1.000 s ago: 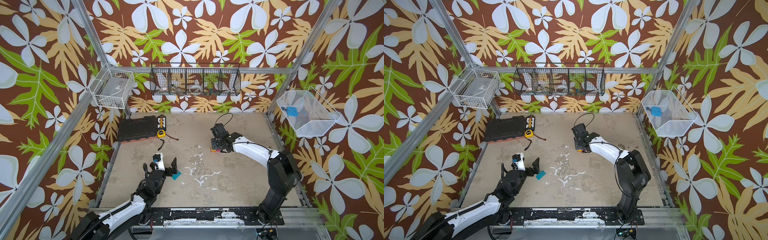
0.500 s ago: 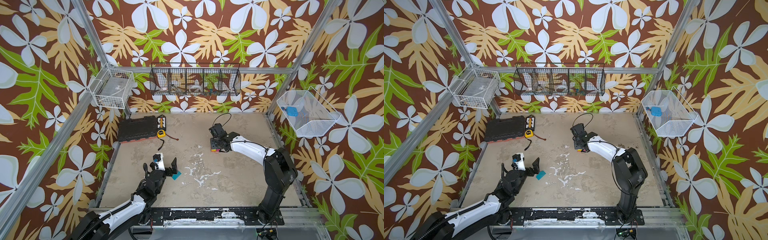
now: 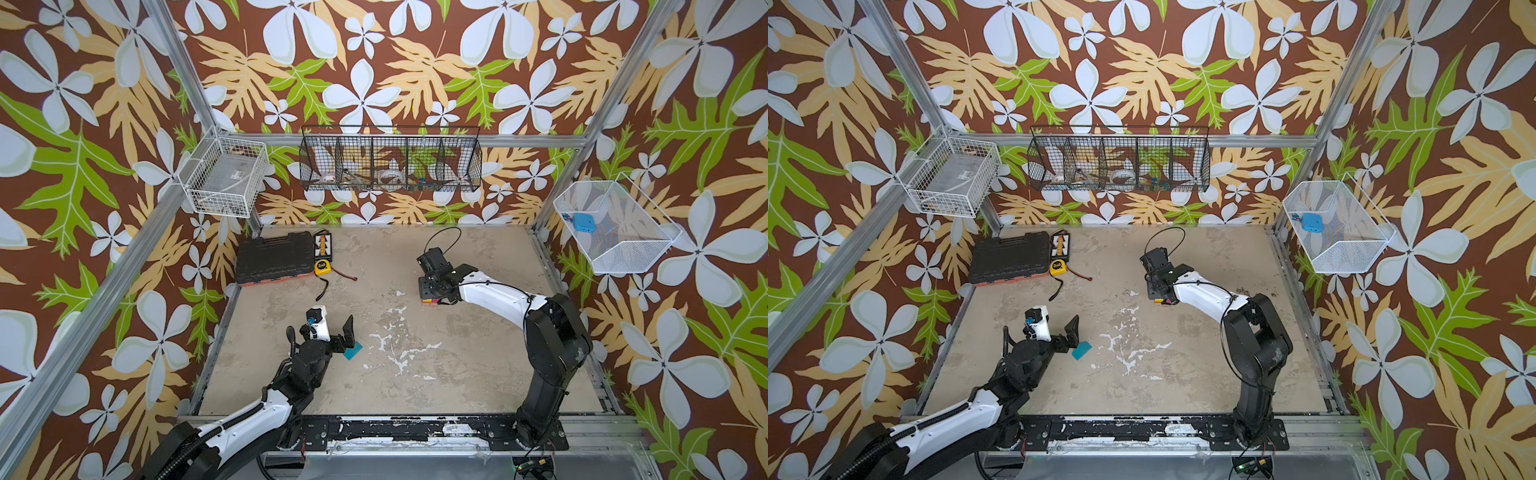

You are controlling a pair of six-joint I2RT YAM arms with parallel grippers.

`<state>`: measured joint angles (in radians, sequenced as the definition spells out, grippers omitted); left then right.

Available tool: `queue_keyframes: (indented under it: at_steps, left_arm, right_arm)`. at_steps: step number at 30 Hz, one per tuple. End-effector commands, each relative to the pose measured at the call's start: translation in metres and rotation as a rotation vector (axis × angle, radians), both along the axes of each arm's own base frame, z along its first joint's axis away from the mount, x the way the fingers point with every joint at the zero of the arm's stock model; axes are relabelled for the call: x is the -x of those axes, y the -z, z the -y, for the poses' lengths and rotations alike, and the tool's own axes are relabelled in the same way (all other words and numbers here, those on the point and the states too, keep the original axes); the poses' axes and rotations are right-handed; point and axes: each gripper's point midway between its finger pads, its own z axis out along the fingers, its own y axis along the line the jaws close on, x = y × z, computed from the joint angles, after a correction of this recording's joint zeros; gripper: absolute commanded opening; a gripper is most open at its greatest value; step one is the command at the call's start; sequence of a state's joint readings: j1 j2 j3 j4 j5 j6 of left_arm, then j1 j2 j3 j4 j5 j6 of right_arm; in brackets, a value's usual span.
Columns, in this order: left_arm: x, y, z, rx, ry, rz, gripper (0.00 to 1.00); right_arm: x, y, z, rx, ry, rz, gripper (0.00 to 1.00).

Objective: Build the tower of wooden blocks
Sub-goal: 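Open the right gripper over the tower while the left arm reaches toward the teal wedge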

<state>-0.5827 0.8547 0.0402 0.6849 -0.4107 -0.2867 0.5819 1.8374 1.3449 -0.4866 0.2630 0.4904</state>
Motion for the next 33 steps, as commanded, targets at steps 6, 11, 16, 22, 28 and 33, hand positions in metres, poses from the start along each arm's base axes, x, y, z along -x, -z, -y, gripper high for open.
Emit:
queue_keyframes:
  at_steps: [6, 11, 16, 22, 28, 33]
  left_arm:
    - [-0.003, -0.01, 0.0, 0.02, -0.008, 0.027, 1.0]
    - [-0.003, -0.009, 0.0, 0.019, -0.009, 0.024, 1.0]
    - [-0.004, -0.009, -0.004, 0.03, -0.039, 0.02, 1.0]
    - [-0.001, -0.01, -0.001, 0.095, -0.032, -0.035, 0.95]
    - [0.009, -0.006, 0.018, 0.202, 0.028, -0.141, 0.94]
    - [0.02, -0.004, 0.036, 0.136, 0.031, -0.219, 0.94]
  right_arm:
    - [-0.002, -0.003, 0.002, 0.007, 0.018, 0.009, 0.73]
    - [-0.003, -0.006, 0.007, 0.034, 0.044, 0.023, 0.73]
    - [-0.004, -0.026, 0.021, 0.092, 0.084, 0.079, 0.76]
    - [0.0, -0.056, 0.032, 0.13, 0.114, 0.162, 0.79]
    - [0.006, -0.065, 0.037, 0.151, 0.126, 0.203, 0.81]
    - [0.006, -0.064, 0.042, 0.17, 0.148, 0.208, 0.82]
